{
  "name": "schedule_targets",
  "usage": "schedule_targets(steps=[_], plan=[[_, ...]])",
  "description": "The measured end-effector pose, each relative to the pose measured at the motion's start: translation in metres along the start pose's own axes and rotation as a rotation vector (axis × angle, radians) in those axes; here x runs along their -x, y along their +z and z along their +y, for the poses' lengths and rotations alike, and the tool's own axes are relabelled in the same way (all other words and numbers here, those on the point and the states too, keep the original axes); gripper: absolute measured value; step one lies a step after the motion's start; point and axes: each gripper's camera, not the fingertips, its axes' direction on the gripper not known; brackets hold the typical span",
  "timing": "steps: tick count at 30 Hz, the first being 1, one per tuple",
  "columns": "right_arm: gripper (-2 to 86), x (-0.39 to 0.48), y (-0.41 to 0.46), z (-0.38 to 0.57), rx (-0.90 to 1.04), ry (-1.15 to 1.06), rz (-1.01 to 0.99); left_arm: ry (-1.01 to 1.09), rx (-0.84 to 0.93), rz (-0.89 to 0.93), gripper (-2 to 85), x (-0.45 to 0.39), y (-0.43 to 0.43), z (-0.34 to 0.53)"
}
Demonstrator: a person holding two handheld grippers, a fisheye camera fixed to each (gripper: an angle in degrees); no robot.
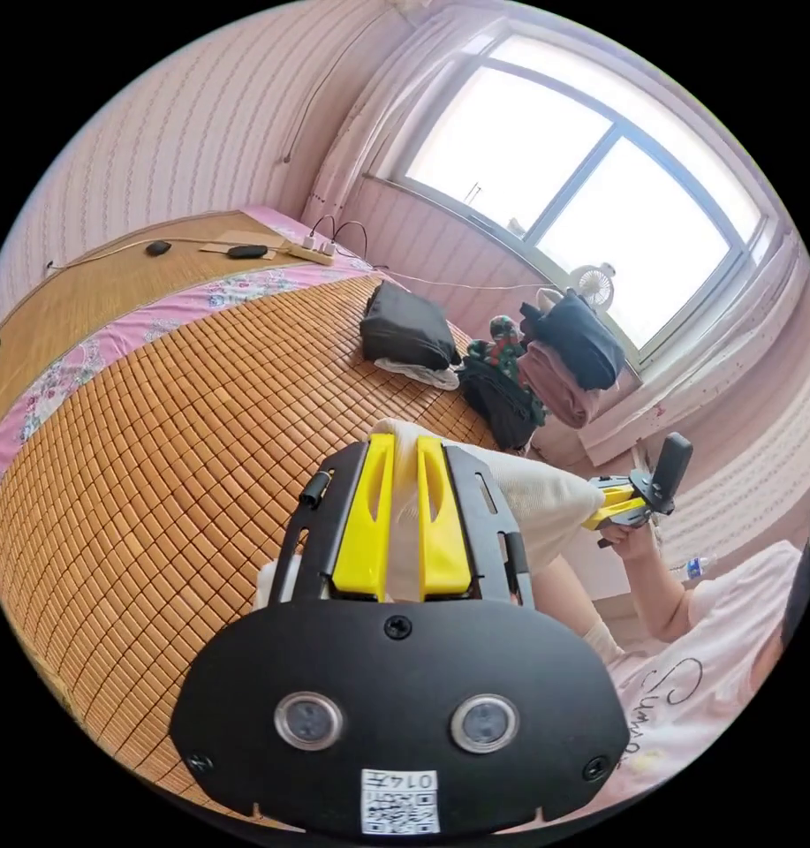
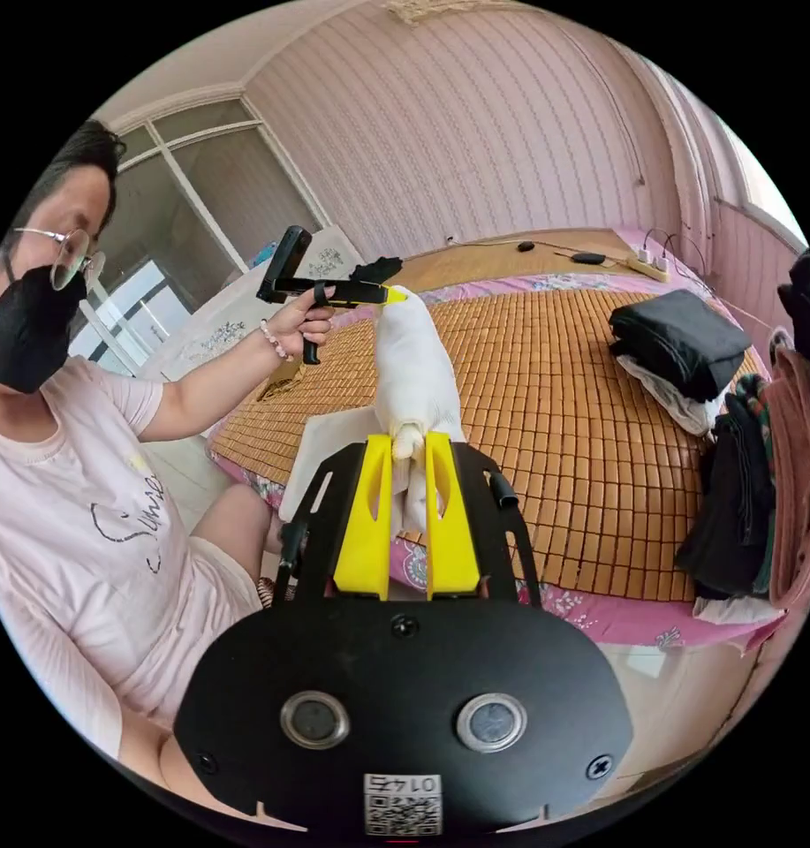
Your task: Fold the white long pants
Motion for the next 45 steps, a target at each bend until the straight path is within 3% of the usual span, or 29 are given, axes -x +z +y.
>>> schedule_targets(steps=[3, 5, 10, 12, 18, 22, 25, 27, 29, 32, 34, 37, 39, 45], plan=[[6.7, 0.063, 0.027, -0.012, 0.076, -0.243, -0.092, -0.122, -0.044, -0.052, 5.0, 0.023, -0.062, 0.078], [7.2, 0.113, 0.08, -0.008, 0.226, -0.395, -0.194, -0.232, -0.043, -0.104, 5.2, 0.038, -0.086, 0.134], [9.8, 0.154, 0.219, 0.04, 0.613, -0.484, -0.238, -0.603, 0.037, -0.222, 7.0, 0.076, -0.077, 0.264], [10.0, 0.15, 0.225, 0.039, 0.644, -0.468, -0.269, -0.68, -0.051, -0.178, 7.6, 0.076, -0.08, 0.286], [9.9, 0.14, 0.172, 0.009, 0.58, -0.482, -0.278, -0.512, -0.092, -0.362, 6.4, 0.049, -0.119, 0.238], [12.0, 0.087, 0.148, -0.007, 0.474, -0.315, -0.069, -0.336, -0.031, -0.409, 6.4, 0.041, -0.114, 0.183], [12.2, 0.042, 0.159, -0.013, 0.471, -0.194, 0.068, -0.28, 0.023, -0.317, 6.5, 0.056, -0.079, 0.133], [12.2, 0.015, 0.168, -0.019, 0.466, -0.096, 0.021, -0.282, 0.077, -0.185, 6.9, 0.074, -0.041, 0.095], [12.1, -0.024, 0.18, -0.025, 0.428, 0.087, -0.171, -0.293, 0.151, -0.174, 7.7, 0.087, -0.008, 0.073], [10.8, -0.07, 0.199, -0.016, 0.401, 0.287, -0.267, -0.366, 0.335, -0.102, 9.4, 0.109, 0.045, 0.056], [9.3, -0.087, 0.216, -0.007, 0.432, 0.351, -0.322, -0.391, 0.34, -0.039, 8.0, 0.113, 0.057, 0.052], [5.8, -0.094, 0.219, -0.002, 0.408, 0.368, -0.382, -0.322, 0.394, -0.001, 4.0, 0.106, 0.064, 0.048], [4.0, -0.09, 0.213, -0.003, 0.408, 0.337, -0.371, -0.243, 0.403, -0.096, 0.2, 0.095, 0.062, 0.048], [1.7, -0.084, 0.198, 0.016, 0.439, 0.331, -0.384, -0.211, 0.353, -0.134, -0.6, 0.073, 0.071, 0.068]])
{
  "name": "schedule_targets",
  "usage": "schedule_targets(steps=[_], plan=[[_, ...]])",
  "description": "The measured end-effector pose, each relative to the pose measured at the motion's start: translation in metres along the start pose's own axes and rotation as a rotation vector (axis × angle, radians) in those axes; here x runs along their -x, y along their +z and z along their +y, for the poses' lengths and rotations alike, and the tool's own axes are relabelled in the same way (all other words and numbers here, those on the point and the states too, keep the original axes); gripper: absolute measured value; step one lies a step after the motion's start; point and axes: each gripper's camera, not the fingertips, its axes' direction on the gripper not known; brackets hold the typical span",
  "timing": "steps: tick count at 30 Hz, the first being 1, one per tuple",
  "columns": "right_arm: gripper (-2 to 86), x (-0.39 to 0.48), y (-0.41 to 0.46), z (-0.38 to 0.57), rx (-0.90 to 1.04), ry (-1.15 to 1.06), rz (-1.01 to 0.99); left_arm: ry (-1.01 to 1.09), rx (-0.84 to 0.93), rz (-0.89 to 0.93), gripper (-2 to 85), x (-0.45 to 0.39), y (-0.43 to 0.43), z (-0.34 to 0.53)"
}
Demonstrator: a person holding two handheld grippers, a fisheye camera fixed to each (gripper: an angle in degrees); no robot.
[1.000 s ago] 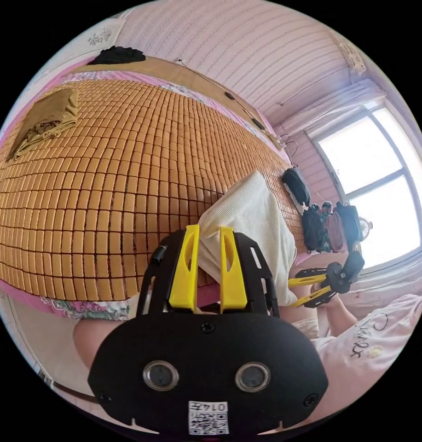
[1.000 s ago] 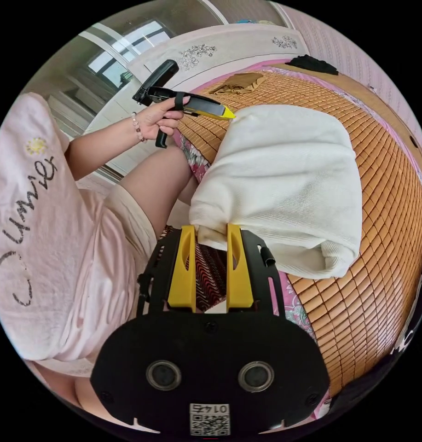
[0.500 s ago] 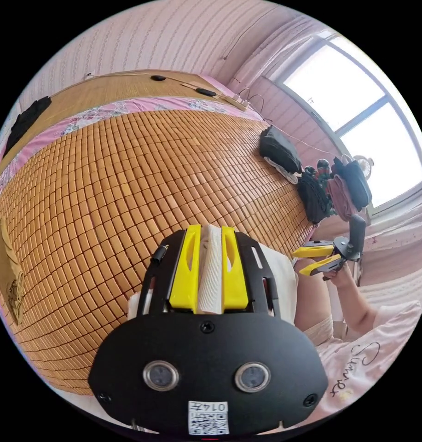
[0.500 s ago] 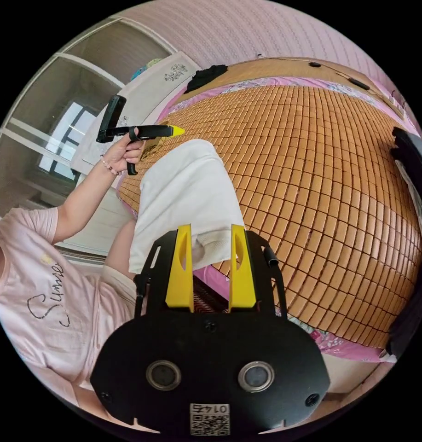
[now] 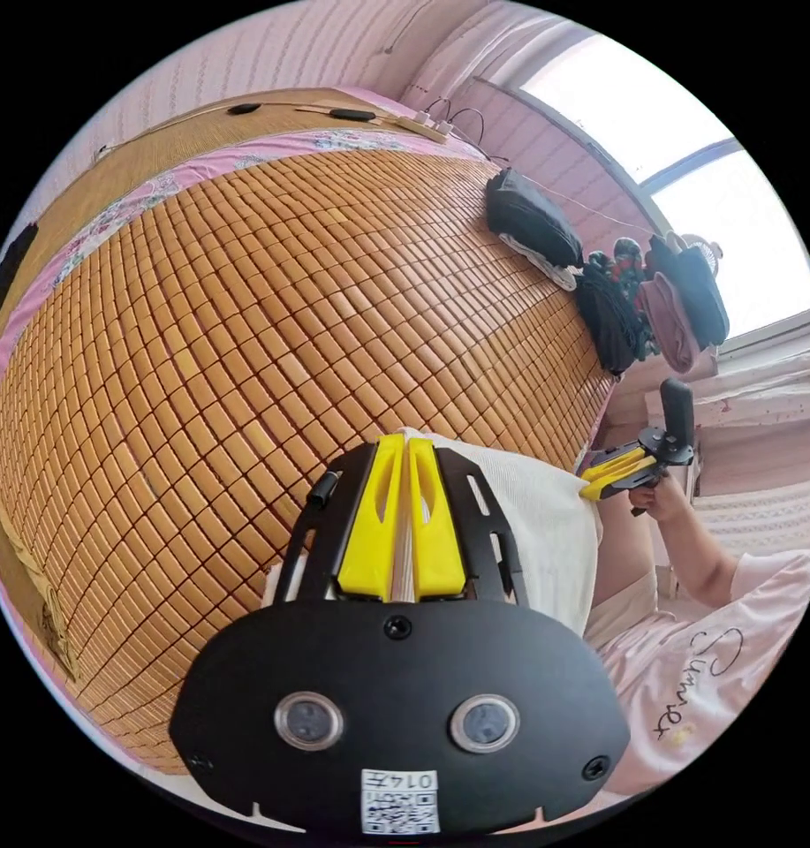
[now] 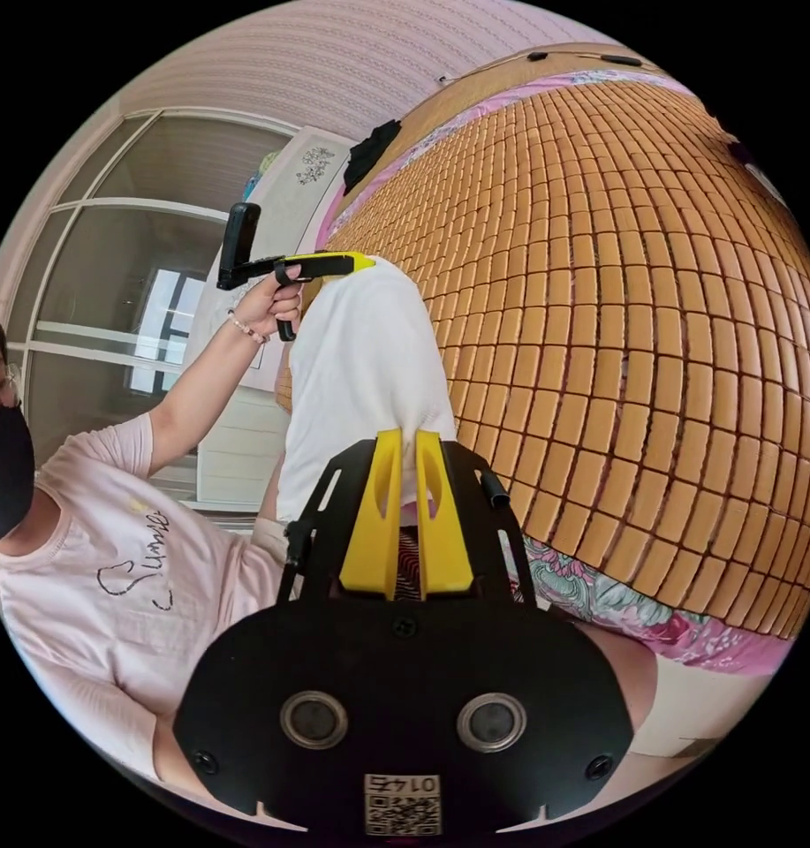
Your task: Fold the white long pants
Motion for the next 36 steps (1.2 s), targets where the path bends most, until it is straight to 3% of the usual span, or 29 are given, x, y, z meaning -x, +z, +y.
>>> schedule_targets(steps=[6, 10, 12, 14, 17, 20, 24, 28, 32, 36], plan=[[0.9, 0.021, -0.002, -0.008, -0.019, -0.041, 0.136, -0.031, -0.085, -0.059, 0.2, -0.015, -0.008, 0.016], [0.0, 0.088, -0.014, -0.01, -0.108, -0.177, 0.463, 0.043, -0.143, -0.114, 0.8, -0.044, -0.043, 0.064], [-0.1, 0.119, -0.001, -0.016, -0.085, -0.3, 0.368, 0.063, -0.129, -0.197, 0.9, -0.068, -0.046, 0.112], [-0.2, 0.154, 0.041, -0.026, 0.033, -0.433, 0.206, 0.024, -0.126, -0.31, 0.9, -0.076, -0.041, 0.144], [-0.3, 0.172, 0.115, -0.026, 0.308, -0.506, 0.329, -0.069, -0.102, -0.39, 0.6, -0.064, -0.016, 0.176], [-0.3, 0.162, 0.147, -0.017, 0.341, -0.497, 0.398, -0.098, -0.081, -0.385, -0.1, -0.042, 0.009, 0.187], [-0.3, 0.149, 0.146, -0.028, 0.279, -0.426, 0.331, -0.249, -0.153, -0.204, -0.5, -0.005, 0.016, 0.194], [-0.4, 0.186, 0.118, -0.032, 0.255, -0.506, 0.347, -0.26, -0.211, -0.184, -0.6, -0.014, -0.015, 0.207], [-0.4, 0.196, 0.141, -0.032, 0.345, -0.56, 0.234, -0.317, -0.293, -0.124, -0.8, -0.036, -0.037, 0.245], [-0.5, 0.184, 0.196, -0.031, 0.461, -0.596, 0.408, -0.418, -0.277, -0.115, -0.9, -0.039, -0.004, 0.268]])
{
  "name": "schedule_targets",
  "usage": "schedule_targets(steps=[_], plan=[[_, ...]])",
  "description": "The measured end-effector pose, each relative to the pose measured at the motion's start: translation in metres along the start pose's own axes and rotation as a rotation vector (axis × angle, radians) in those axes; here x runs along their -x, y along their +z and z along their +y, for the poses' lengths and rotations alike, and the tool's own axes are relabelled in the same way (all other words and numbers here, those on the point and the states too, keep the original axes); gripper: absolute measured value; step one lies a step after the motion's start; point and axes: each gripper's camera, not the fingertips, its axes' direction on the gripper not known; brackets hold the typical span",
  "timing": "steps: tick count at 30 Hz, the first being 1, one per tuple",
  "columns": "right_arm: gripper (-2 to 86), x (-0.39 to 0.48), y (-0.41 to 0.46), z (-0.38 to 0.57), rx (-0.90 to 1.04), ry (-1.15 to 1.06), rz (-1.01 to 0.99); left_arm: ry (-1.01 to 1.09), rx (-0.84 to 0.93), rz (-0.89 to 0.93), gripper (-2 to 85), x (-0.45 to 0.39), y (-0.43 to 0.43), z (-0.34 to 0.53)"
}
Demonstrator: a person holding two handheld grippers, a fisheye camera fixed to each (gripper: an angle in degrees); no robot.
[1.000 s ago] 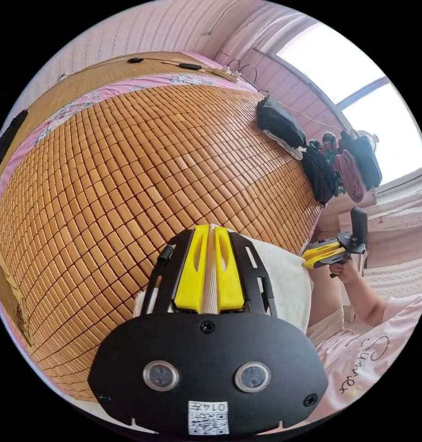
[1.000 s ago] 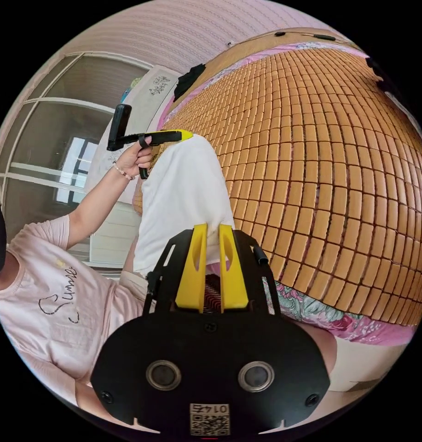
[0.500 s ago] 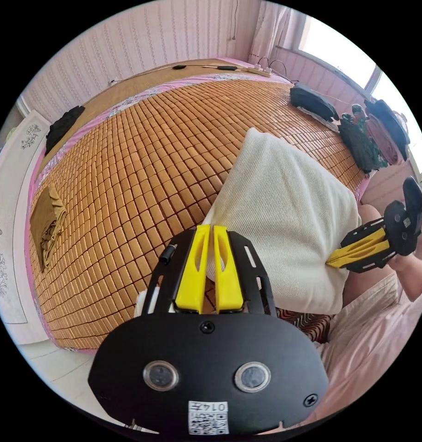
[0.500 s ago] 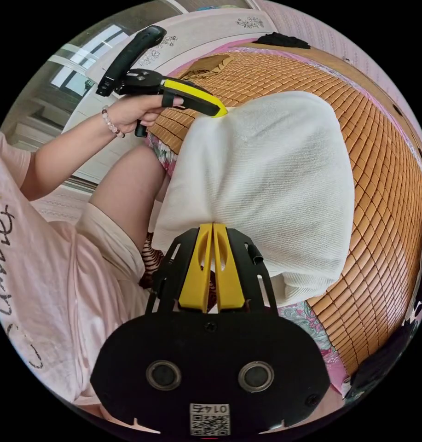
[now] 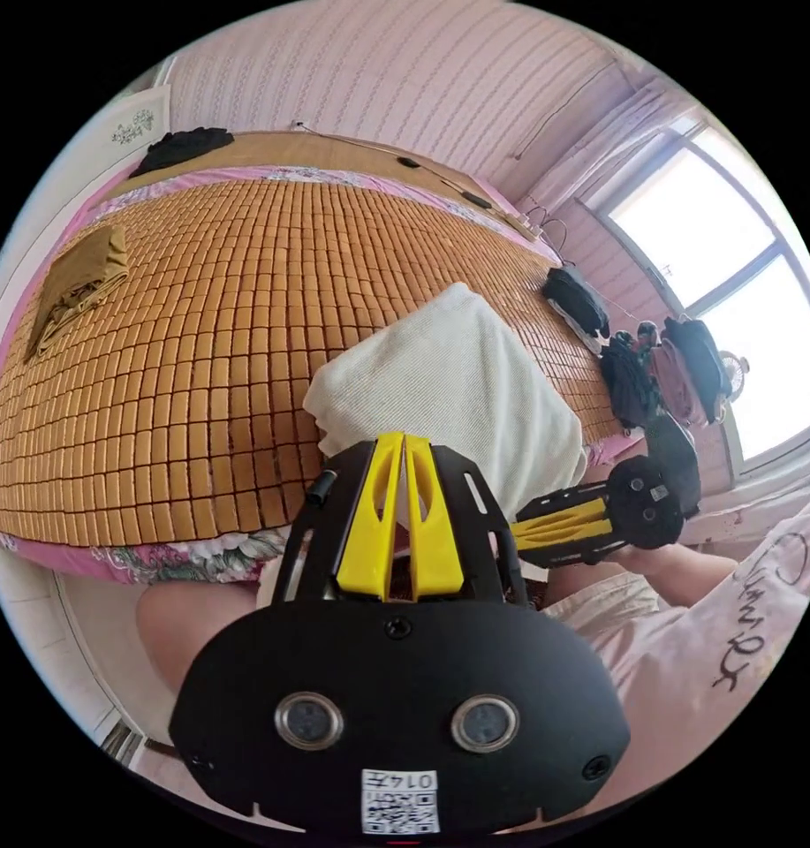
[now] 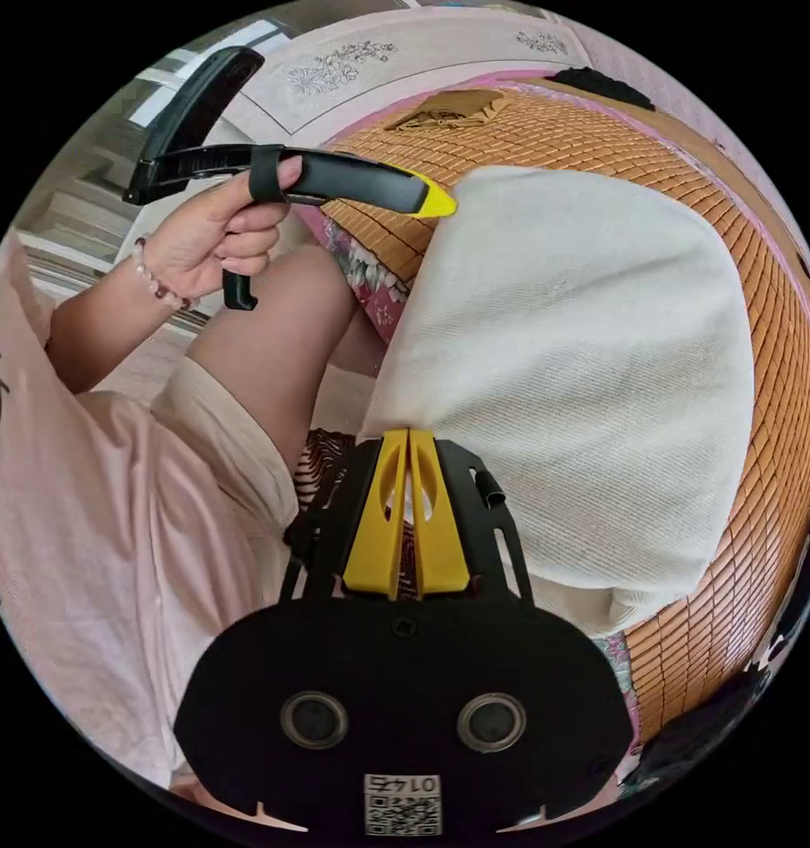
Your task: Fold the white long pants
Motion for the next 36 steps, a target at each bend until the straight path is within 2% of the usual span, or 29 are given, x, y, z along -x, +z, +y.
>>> schedule_targets(steps=[3, 7, 9, 11, 14, 16, 18, 20, 21, 24, 28, 31, 32, 34, 36], plan=[[-0.6, -0.012, 0.025, -0.004, 0.05, 0.009, -0.032, 0.048, 0.026, -0.039, -0.8, 0.008, 0.027, 0.004], [-0.3, -0.018, 0.002, -0.003, 0.026, -0.034, -0.094, 0.101, -0.006, -0.088, 0.0, 0.007, 0.013, -0.001], [-0.1, -0.024, -0.035, 0.004, -0.082, -0.075, -0.147, 0.017, -0.081, -0.007, 3.4, 0.024, -0.014, 0.0], [0.7, -0.059, -0.087, 0.021, -0.284, -0.019, -0.171, -0.063, -0.125, 0.089, 7.6, 0.043, -0.027, 0.005], [10.3, -0.129, -0.119, 0.038, -0.384, 0.158, -0.091, -0.172, -0.109, 0.17, 14.2, 0.068, -0.027, 0.012], [13.3, -0.172, -0.118, 0.044, -0.367, 0.254, -0.064, -0.223, -0.065, 0.196, 17.4, 0.078, -0.015, 0.013], [12.3, -0.209, -0.111, 0.047, -0.359, 0.281, -0.172, -0.265, -0.01, 0.261, 20.3, 0.087, 0.002, 0.011], [7.3, -0.246, -0.104, 0.053, -0.36, 0.319, -0.279, -0.294, 0.011, 0.314, 20.9, 0.095, 0.013, 0.009], [7.0, -0.255, -0.104, 0.056, -0.365, 0.328, -0.311, -0.325, 0.019, 0.386, 20.9, 0.102, 0.018, 0.007], [8.1, -0.283, -0.11, 0.072, -0.429, 0.382, -0.441, -0.324, 0.012, 0.405, 20.6, 0.112, 0.02, 0.0], [24.7, -0.286, -0.116, 0.071, -0.346, 0.477, -0.248, -0.302, 0.004, 0.393, 20.1, 0.118, 0.017, -0.009], [24.4, -0.286, -0.102, 0.062, -0.291, 0.42, -0.304, -0.302, 0.003, 0.426, 19.4, 0.123, 0.019, -0.012], [23.6, -0.288, -0.085, 0.054, -0.21, 0.4, -0.367, -0.298, 0.009, 0.428, 19.3, 0.123, 0.022, -0.013], [21.1, -0.291, -0.067, 0.048, -0.19, 0.369, -0.523, -0.302, 0.03, 0.427, 19.2, 0.125, 0.026, -0.016], [18.0, -0.291, -0.069, 0.05, -0.207, 0.383, -0.517, -0.3, 0.044, 0.432, 18.1, 0.131, 0.03, -0.017]])
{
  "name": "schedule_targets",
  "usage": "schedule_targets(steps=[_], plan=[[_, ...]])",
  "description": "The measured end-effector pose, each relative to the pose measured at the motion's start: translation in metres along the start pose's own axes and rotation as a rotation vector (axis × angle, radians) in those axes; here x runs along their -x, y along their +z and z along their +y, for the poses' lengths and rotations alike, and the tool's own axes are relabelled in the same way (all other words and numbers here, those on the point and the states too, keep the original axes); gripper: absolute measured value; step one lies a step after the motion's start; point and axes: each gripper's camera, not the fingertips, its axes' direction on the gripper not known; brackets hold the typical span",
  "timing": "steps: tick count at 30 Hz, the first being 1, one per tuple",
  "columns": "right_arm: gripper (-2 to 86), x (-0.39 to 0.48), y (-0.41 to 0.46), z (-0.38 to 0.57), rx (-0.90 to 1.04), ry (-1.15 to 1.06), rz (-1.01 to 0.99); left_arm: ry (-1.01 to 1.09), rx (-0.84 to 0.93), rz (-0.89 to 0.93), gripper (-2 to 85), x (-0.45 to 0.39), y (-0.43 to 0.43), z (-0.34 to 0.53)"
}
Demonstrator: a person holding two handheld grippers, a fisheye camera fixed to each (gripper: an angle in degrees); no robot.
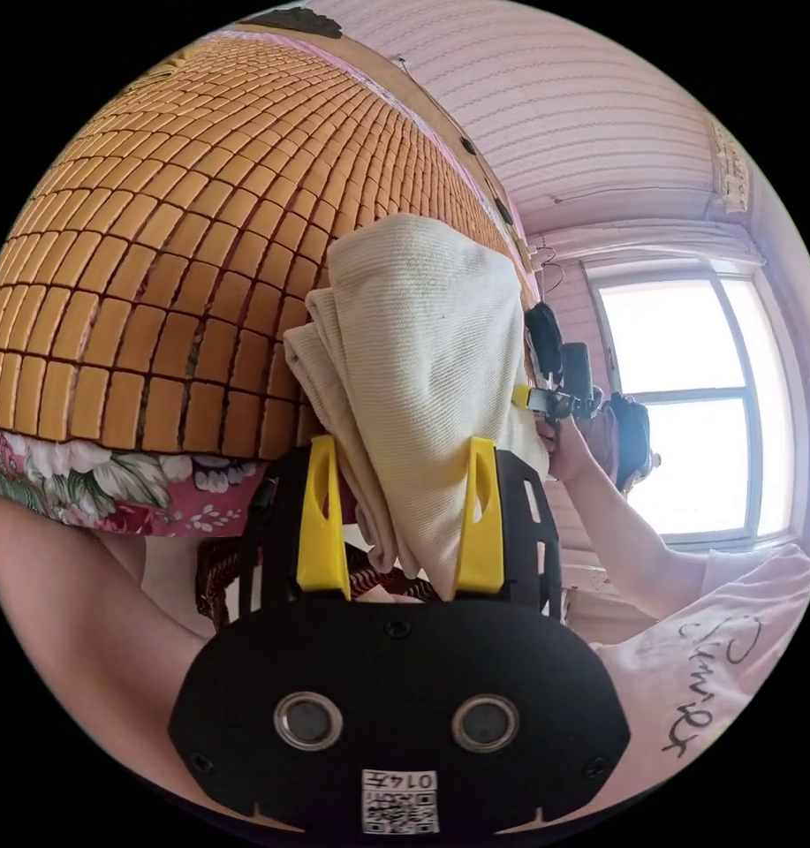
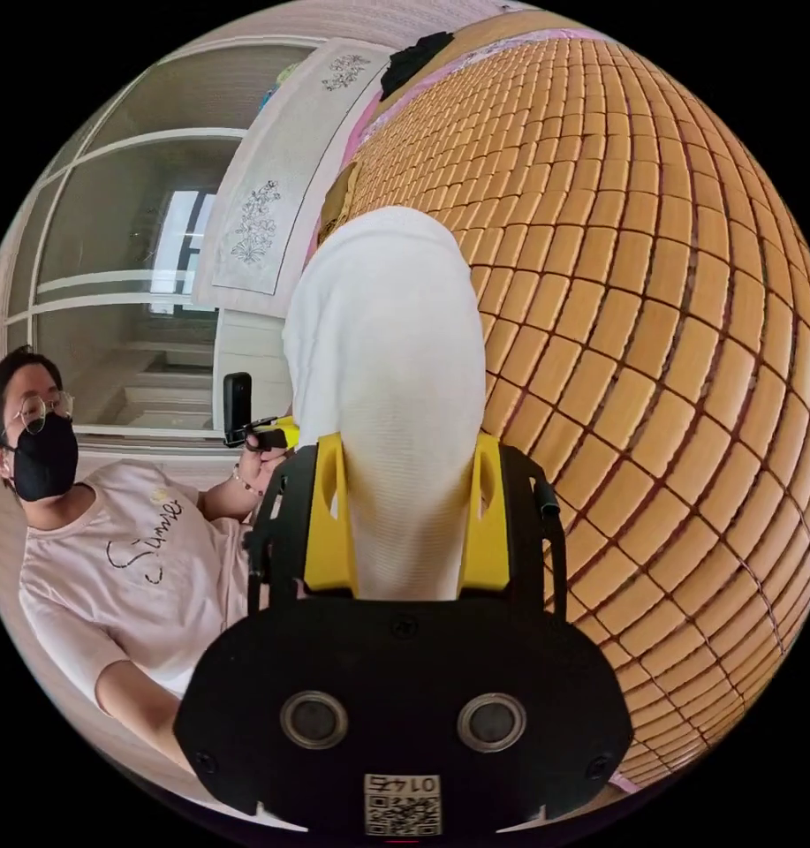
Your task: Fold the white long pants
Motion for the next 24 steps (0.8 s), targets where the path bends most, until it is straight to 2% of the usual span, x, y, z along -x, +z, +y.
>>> schedule_targets(steps=[4, 10, 15, 19, 22, 24], plan=[[12.9, 0.062, -0.012, 0.002, 0.013, -0.153, 0.11, 0.02, -0.02, 0.05, 13.3, 0.01, -0.008, 0.007], [12.0, 0.142, -0.073, 0.007, 0.033, -0.356, 0.256, 0.166, -0.052, 0.148, 10.8, -0.028, -0.005, 0.003], [12.1, 0.141, -0.203, 0.013, 0.035, -0.336, 0.345, 0.349, -0.055, 0.298, 10.2, -0.139, 0.066, -0.062], [12.6, 0.131, -0.349, 0.02, 0.047, -0.293, 0.505, 0.441, -0.011, 0.385, 10.0, -0.248, 0.147, -0.122], [13.9, 0.112, -0.454, 0.019, 0.001, -0.179, 0.644, 0.528, -0.032, 0.42, 10.4, -0.345, 0.209, -0.164], [17.1, 0.093, -0.503, 0.012, -0.046, -0.03, 0.771, 0.509, -0.053, 0.358, 11.2, -0.405, 0.271, -0.193]])
